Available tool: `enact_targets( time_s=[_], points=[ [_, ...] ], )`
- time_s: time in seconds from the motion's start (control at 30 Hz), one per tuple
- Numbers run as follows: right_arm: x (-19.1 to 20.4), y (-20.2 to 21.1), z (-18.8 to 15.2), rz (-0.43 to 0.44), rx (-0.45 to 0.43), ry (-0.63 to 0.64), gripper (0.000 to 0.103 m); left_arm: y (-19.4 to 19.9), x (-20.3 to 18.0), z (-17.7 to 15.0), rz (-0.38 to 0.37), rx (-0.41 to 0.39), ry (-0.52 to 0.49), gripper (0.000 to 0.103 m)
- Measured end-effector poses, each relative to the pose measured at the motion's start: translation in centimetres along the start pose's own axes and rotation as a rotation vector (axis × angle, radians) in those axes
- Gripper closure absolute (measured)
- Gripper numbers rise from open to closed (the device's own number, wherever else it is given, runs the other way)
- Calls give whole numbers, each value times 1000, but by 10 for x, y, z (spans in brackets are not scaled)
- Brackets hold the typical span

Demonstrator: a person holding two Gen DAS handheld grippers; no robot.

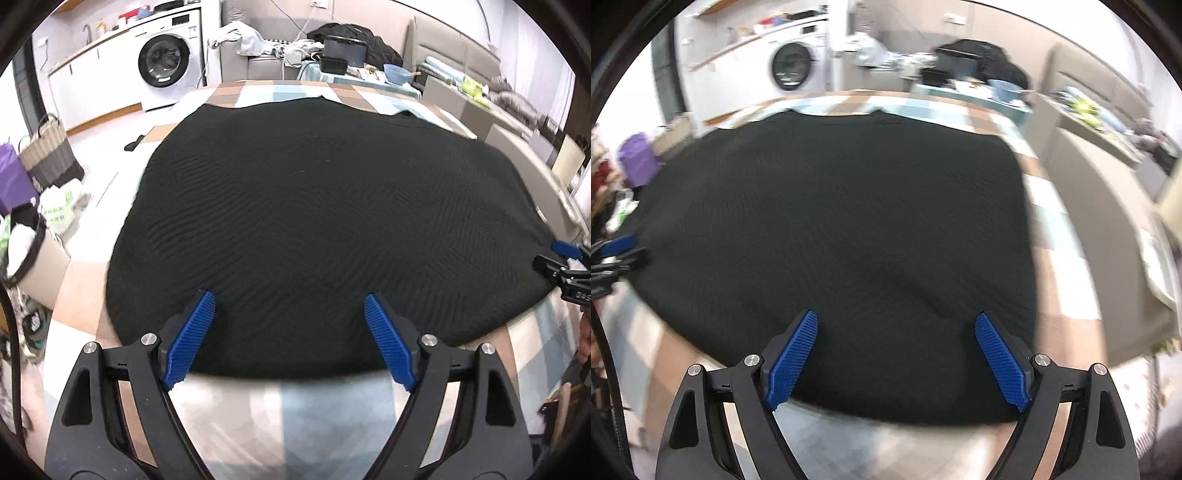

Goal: Fold small clothes

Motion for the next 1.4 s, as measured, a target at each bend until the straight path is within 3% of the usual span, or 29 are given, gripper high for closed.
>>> enact_targets(
  time_s=[0.1,0.23,0.4,0.53,0.67,0.73,0.83,0.9,0.93,0.97,1.13,1.4],
  points=[
    [-12,7,0,27,-2,-91,14,17,18,-3,-25,-33,73,21],
    [-2,18,13,182,-48,-172,14,33,43,-1,-29,-40,175,21],
    [39,25,26,283,-95,-87,14,45,81,-14,-38,-68,387,21],
    [56,22,28,329,-95,-45,14,44,96,-30,-54,-57,494,21],
    [62,16,28,340,-83,-39,14,38,96,-31,-19,-80,477,22],
    [62,14,26,338,-82,-37,14,29,90,-26,38,-99,447,25],
    [65,10,28,321,-84,-19,14,13,74,-13,120,-114,404,42],
    [65,9,27,322,-88,-17,14,2,65,-2,156,-111,380,68],
    [65,9,27,324,-86,-20,14,-2,63,2,158,-106,381,72],
    [65,9,27,324,-85,-21,14,-6,60,8,152,-97,375,83],
    [60,15,28,306,-101,-25,14,15,52,24,115,-197,348,86],
    [40,12,22,264,-85,-78,14,32,49,30,143,-218,257,87]
  ],
)
Point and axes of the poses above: each gripper's, at about its wrist camera, not at the fingertips, and y roughly against the way its jaws point, x to its left, z to its top, the point moved 2 cm from there along -y, roughly the way its jaws point, and after that the axes turned 6 degrees about -z, right-handed, at the moved point
